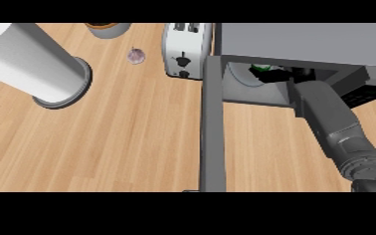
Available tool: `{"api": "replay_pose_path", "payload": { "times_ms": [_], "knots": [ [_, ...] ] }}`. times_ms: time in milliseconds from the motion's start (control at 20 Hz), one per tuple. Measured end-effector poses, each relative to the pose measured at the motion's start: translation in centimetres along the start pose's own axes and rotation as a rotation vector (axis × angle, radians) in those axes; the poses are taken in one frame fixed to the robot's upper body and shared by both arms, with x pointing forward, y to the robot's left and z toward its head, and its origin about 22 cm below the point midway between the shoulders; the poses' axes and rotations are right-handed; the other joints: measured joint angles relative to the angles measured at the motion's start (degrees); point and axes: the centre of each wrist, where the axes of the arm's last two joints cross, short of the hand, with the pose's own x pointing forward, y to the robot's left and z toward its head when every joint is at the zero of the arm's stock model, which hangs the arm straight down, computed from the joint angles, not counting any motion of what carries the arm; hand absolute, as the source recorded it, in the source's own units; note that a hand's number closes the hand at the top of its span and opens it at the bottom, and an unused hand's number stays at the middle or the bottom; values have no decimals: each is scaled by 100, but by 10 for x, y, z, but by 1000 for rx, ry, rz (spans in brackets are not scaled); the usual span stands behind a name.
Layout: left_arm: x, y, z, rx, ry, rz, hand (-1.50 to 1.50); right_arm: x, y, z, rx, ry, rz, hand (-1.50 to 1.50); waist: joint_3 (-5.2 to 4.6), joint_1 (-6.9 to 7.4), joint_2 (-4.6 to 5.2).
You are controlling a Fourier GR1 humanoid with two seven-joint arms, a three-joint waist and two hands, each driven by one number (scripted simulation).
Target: Pick up the milk, place it into the microwave and close the microwave
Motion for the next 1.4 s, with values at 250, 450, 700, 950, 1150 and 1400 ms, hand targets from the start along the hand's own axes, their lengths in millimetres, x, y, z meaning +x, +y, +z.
{"api": "replay_pose_path", "payload": {
  "times_ms": [250,450,700,950,1150,1400],
  "knots": [
    [-3,5,-6,-7,-5,7,-150,6,-7,-8,-69,18,61,150,2,89,49],
    [-3,10,-13,-24,-10,9,-150,4,-10,-6,-110,38,76,150,-22,141,43],
    [-3,10,-18,-41,-8,3,-150,2,-14,-6,-169,63,88,150,-25,232,54],
    [-4,14,-24,-53,-13,-1,-150,2,-17,-6,-205,72,89,150,-39,281,85],
    [-5,15,-27,-61,-7,0,-150,1,-20,-5,-224,83,86,150,-46,332,93],
    [-5,18,-30,-61,-5,-17,-150,0,-24,-5,-245,90,79,150,-55,379,110]
  ]
}}
